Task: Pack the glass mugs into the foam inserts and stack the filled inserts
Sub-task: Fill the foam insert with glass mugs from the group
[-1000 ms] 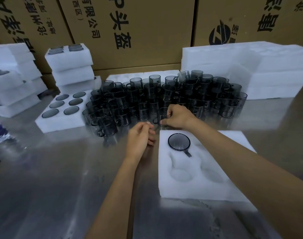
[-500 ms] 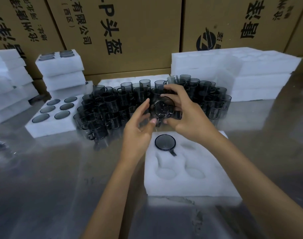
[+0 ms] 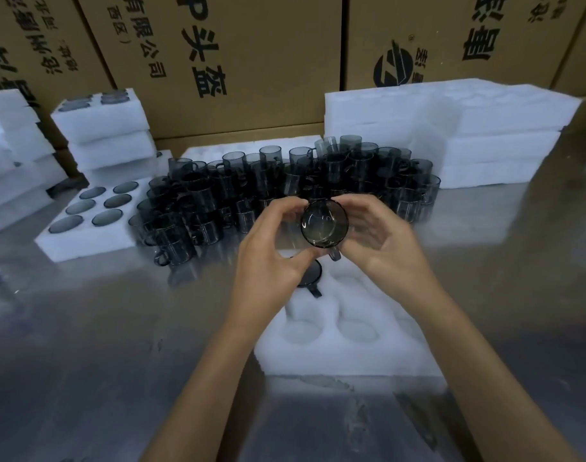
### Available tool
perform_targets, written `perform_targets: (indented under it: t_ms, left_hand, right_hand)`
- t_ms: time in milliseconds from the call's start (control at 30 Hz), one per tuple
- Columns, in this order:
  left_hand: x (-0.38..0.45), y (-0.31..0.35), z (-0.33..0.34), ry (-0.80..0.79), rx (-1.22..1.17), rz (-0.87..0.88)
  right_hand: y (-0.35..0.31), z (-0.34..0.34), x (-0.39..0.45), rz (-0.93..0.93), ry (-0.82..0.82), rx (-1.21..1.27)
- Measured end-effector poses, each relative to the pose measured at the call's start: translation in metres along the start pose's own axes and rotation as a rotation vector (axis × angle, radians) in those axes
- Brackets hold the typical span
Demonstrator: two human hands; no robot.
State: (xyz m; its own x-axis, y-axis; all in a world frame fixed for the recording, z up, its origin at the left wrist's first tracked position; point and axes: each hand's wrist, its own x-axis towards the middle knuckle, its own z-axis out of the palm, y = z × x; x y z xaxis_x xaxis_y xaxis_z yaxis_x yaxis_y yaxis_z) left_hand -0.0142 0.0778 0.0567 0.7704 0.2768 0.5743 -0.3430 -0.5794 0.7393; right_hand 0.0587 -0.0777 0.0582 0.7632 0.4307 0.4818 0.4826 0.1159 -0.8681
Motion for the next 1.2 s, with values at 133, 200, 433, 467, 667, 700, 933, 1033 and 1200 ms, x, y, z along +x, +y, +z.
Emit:
perform_targets:
  t_ms: [133, 200, 433, 467, 667, 700, 933, 1033, 1200]
  left_hand:
    - [-0.002, 0.005, 0.005, 0.025, 0.057, 0.037]
    - [-0.003, 0.007, 0.006, 0.020, 0.076, 0.043]
    - [-0.006, 0.007, 0.012, -0.142, 0.155, -0.124]
    - [-0.006, 0.006, 0.014, -0.184, 0.189, -0.144]
    - [-0.008, 0.000, 0.018, -0.306, 0.286, -0.215]
    - [-0.008, 0.000, 0.019, -0.309, 0.299, -0.216]
    - [-0.011, 0.001, 0.020, -0.307, 0.388, -0.117]
    - [-0.013, -0.002, 0.019, -0.308, 0.397, -0.158]
    - [-0.012, -0.003, 0.016, -0.244, 0.279, -0.182]
  right_hand:
    - [-0.002, -0.005, -0.001, 0.019, 0.023, 0.062]
    - [-0.005, -0.010, -0.001, 0.035, 0.000, 0.054]
    - [-0.010, -0.043, -0.004, 0.245, -0.111, -0.050]
    - [-0.008, -0.046, -0.004, 0.279, -0.126, -0.105]
    - [0.005, -0.048, -0.002, 0.338, -0.118, -0.257]
    - [0.007, -0.048, -0.002, 0.326, -0.110, -0.269]
    - [0.015, -0.053, -0.001, 0.308, -0.110, -0.326]
    - [0.018, -0.054, -0.002, 0.296, -0.125, -0.358]
    - [0.020, -0.054, -0.004, 0.326, -0.169, -0.370]
